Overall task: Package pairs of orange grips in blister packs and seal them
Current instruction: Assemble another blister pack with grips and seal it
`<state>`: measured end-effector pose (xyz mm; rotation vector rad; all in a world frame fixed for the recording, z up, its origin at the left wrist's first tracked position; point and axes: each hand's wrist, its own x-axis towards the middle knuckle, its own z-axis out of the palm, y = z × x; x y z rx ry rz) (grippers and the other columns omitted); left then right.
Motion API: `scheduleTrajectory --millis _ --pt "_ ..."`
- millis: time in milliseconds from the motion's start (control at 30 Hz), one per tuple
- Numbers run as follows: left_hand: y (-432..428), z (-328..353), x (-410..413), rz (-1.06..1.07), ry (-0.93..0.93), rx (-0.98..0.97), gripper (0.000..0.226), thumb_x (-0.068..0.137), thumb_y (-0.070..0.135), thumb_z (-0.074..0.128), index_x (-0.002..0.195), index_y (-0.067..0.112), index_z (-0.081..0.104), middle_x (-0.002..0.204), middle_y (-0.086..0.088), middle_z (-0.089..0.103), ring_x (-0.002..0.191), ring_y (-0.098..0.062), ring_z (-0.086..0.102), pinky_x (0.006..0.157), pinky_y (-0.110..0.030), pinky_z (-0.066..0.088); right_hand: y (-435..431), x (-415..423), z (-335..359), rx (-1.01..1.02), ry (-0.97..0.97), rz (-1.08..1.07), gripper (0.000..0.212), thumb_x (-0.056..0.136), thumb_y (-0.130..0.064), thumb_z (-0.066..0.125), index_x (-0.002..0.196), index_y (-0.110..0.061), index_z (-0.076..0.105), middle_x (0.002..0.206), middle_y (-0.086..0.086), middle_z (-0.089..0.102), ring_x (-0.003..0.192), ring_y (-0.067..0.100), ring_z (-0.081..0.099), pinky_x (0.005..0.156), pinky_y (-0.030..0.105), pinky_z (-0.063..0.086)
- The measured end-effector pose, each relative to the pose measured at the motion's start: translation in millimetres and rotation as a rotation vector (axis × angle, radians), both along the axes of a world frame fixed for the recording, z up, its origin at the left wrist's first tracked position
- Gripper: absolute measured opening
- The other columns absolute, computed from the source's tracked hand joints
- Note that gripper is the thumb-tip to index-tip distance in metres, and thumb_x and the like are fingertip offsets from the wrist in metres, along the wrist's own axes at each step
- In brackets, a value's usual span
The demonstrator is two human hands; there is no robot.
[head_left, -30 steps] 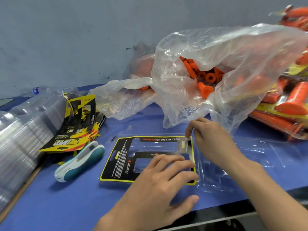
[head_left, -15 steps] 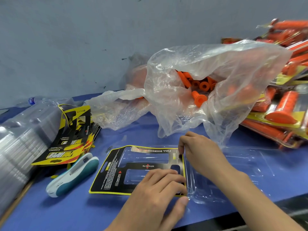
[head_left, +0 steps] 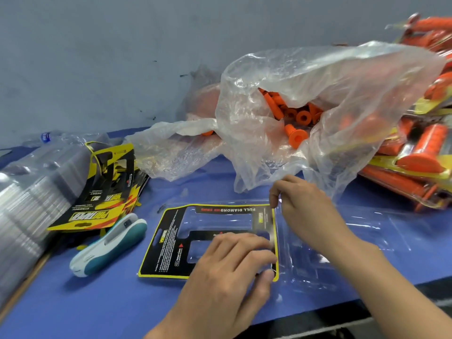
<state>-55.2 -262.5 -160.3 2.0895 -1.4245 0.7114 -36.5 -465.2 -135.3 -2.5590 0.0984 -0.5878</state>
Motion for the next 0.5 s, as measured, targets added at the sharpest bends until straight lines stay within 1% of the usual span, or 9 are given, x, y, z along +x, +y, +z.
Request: scheduleTrajectory --millis 100,200,233,300,333,400,433,467,500 --pt "3.0 2.0 1.8 0.038 -0.004 -0.055 0.024 0.100 0.023 0.047 0.105 0.014 0.069 0.118 0.005 0.064 0.111 -0.014 0.058 0.091 -0.035 0.047 -6.7 0.7 4.3 0.030 -0.028 -0.002 0.034 0.091 -0.003 0.041 0.073 -0.028 0.057 0.090 -0.010 0.054 0.081 0.016 0.048 0.070 0.035 0.037" --pt "6.9 9.2 4.3 0.089 0.070 -0.138 0.025 0.101 0.023 0.044 0.112 0.015 0.065 0.119 0.007 0.062 0.113 -0.013 0.057 0.090 -0.036 0.047 -11.9 3.0 9.9 0.136 -0.065 -0.001 0.035 0.090 -0.002 0.040 0.075 -0.025 0.061 0.088 -0.011 0.053 0.074 0.013 0.047 0.068 0.035 0.038" --pt "7.4 12.8 5.6 0.096 0.091 -0.173 0.025 0.101 0.024 0.043 0.113 0.017 0.063 0.119 0.009 0.060 0.113 -0.013 0.057 0.091 -0.036 0.047 -13.0 3.6 12.7 0.156 -0.068 -0.002 0.035 0.090 -0.002 0.039 0.076 -0.025 0.061 0.086 -0.011 0.053 0.070 0.009 0.046 0.064 0.033 0.037" --pt "7.3 19.2 12.0 0.120 0.129 -0.221 0.023 0.102 0.026 0.041 0.116 0.020 0.058 0.119 0.011 0.059 0.112 -0.013 0.057 0.091 -0.033 0.046 -15.4 6.5 17.1 0.173 -0.082 0.003 0.035 0.091 -0.003 0.038 0.077 -0.024 0.062 0.079 -0.012 0.050 0.061 0.002 0.046 0.057 0.025 0.030" --pt "7.9 21.3 14.8 0.147 0.160 -0.236 0.022 0.102 0.027 0.041 0.117 0.022 0.057 0.117 0.012 0.058 0.108 -0.010 0.057 0.088 -0.028 0.045 -15.8 8.1 18.2 0.186 -0.088 0.005 0.035 0.091 -0.003 0.038 0.078 -0.024 0.063 0.076 -0.013 0.048 0.058 -0.001 0.045 0.056 0.024 0.028" --pt "6.7 27.9 17.9 0.208 0.232 -0.285 0.021 0.101 0.030 0.041 0.116 0.027 0.056 0.111 0.020 0.057 0.090 0.001 0.056 0.079 -0.013 0.039 -16.5 11.8 21.2 0.225 -0.106 0.006 0.035 0.092 -0.004 0.037 0.079 -0.023 0.064 0.071 -0.014 0.045 0.058 0.001 0.042 0.058 0.028 0.028" --pt "5.2 30.5 18.6 0.228 0.261 -0.306 0.020 0.101 0.031 0.042 0.114 0.028 0.057 0.108 0.021 0.056 0.082 0.005 0.054 0.074 -0.009 0.037 -16.6 13.6 22.1 0.239 -0.112 0.011 0.036 0.092 -0.004 0.037 0.080 -0.023 0.064 0.070 -0.014 0.044 0.060 0.002 0.041 0.059 0.030 0.029" --pt "2.9 31.9 19.3 0.235 0.275 -0.310 0.019 0.100 0.031 0.043 0.112 0.029 0.057 0.106 0.021 0.056 0.078 0.005 0.053 0.071 -0.009 0.036 -16.1 14.4 23.2 0.242 -0.113 0.015 0.036 0.091 -0.003 0.037 0.080 -0.023 0.065 0.070 -0.015 0.044 0.060 0.003 0.040 0.060 0.029 0.029" --pt "1.0 32.5 19.5 0.233 0.269 -0.295 0.018 0.099 0.029 0.044 0.110 0.027 0.058 0.105 0.021 0.057 0.081 0.002 0.055 0.071 -0.012 0.039 -15.3 15.1 23.1 0.237 -0.113 0.019 0.036 0.091 -0.002 0.037 0.081 -0.023 0.065 0.069 -0.015 0.044 0.060 0.002 0.040 0.059 0.029 0.028"
